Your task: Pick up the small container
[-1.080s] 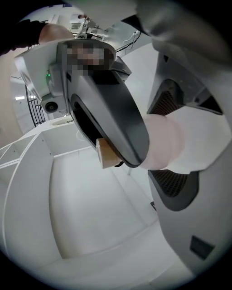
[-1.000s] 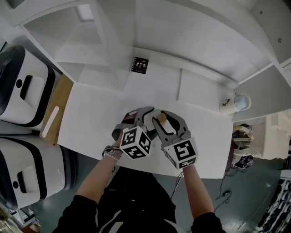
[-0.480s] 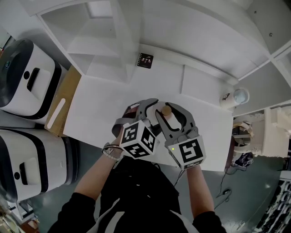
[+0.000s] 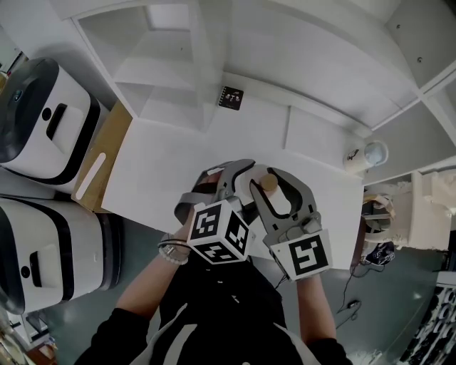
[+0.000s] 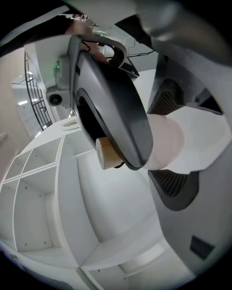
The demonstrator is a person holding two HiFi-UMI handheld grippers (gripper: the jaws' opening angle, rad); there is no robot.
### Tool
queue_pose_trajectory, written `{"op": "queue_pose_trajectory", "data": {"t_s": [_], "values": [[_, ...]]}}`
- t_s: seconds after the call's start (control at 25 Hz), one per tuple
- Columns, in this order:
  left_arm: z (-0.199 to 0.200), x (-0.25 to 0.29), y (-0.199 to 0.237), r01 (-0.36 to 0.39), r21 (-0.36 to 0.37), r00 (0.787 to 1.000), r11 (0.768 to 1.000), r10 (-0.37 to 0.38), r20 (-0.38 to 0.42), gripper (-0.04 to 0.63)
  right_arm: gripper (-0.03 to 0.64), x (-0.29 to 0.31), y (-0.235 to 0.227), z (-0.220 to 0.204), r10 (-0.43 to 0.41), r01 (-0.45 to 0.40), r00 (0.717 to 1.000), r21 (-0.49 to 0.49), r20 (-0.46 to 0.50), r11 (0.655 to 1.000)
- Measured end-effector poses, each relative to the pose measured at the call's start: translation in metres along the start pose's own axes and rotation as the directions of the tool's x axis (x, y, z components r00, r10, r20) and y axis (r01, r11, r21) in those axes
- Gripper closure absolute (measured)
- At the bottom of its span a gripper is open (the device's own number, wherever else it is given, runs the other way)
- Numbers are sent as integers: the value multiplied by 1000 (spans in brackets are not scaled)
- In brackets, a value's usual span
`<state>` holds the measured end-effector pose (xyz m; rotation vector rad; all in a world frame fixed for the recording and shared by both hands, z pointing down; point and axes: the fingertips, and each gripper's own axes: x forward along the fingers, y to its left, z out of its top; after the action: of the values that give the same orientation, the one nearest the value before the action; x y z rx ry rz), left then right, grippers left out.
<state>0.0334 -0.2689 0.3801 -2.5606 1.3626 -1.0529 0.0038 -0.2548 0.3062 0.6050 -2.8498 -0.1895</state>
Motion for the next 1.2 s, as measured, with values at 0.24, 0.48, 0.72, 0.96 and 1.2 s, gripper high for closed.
{"op": "queue_pose_trajectory", "data": {"t_s": [0.24,0.48,0.72,0.96,1.2], "values": [[13,-18,0,-15,20,1000,1000,15,12,219,471,-10,6,19,-11,11,1000,0,26,1000],[27,-33,3,-25,40,999,999,24,41,219,471,-17,9,38,-21,22,998,-13,51,1000],[37,-43,8,-39,52,998,998,36,55,219,471,-20,10,50,-20,22,998,-20,62,1000],[38,-48,8,-42,54,997,998,39,59,219,471,-21,12,55,-17,18,997,-13,71,1000],[39,-50,8,-46,51,997,998,43,59,219,471,-21,15,56,-16,18,997,-21,72,1000]]}}
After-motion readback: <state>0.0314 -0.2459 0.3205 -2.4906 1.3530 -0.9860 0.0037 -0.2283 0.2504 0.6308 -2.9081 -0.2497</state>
